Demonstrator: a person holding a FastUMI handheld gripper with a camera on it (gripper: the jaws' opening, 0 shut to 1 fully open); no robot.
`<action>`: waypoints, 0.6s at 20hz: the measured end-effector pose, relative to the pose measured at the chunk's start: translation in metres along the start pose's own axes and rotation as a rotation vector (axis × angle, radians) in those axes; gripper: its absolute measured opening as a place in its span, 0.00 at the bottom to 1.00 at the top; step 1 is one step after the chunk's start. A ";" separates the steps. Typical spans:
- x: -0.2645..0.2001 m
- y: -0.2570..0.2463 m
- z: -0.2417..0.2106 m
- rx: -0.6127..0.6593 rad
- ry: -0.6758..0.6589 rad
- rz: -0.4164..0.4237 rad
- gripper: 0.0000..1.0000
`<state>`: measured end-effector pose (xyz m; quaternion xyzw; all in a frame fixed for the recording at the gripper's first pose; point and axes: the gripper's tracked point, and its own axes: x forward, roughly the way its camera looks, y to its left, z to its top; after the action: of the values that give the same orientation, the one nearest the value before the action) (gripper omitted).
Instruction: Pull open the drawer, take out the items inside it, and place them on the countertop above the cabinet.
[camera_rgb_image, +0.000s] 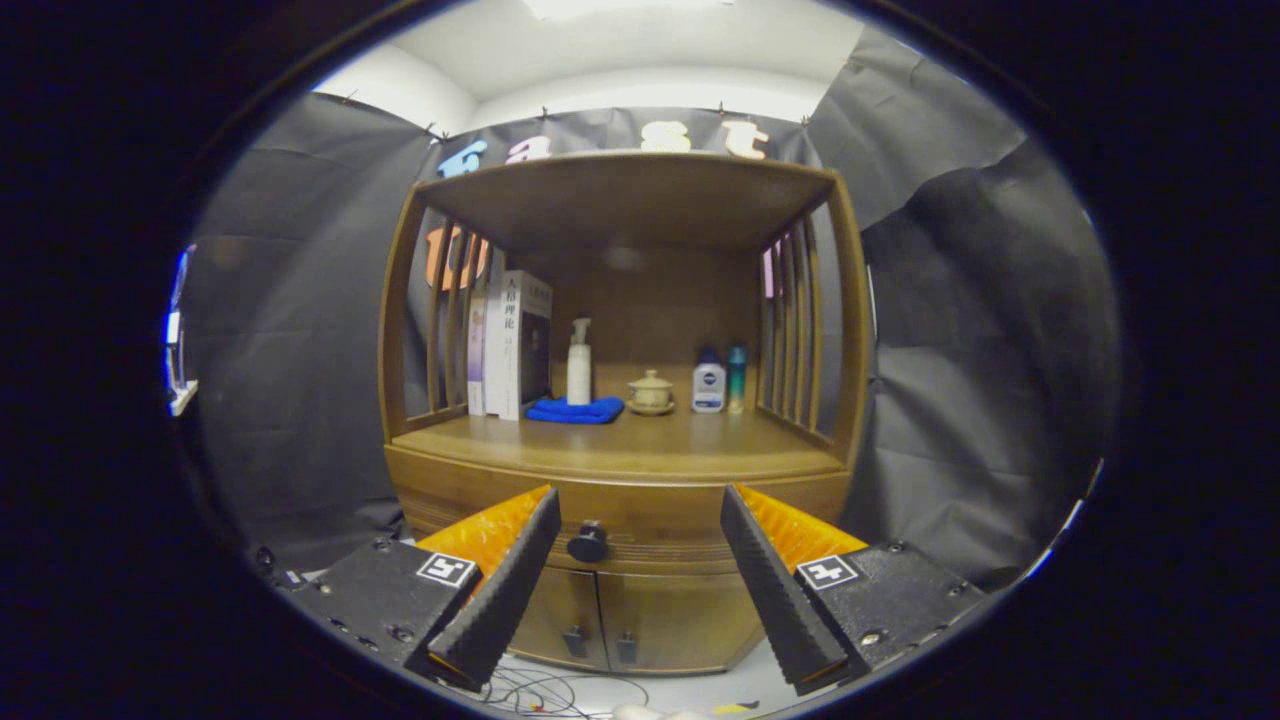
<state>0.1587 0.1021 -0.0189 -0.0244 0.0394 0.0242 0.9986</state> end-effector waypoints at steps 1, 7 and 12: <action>0.013 0.008 -0.007 -0.002 0.009 0.006 1.00; 0.073 0.035 -0.048 -0.019 0.074 0.015 1.00; 0.119 0.042 -0.085 -0.038 0.129 -0.016 1.00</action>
<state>0.2680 0.1447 -0.1153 -0.0453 0.1032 0.0152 0.9935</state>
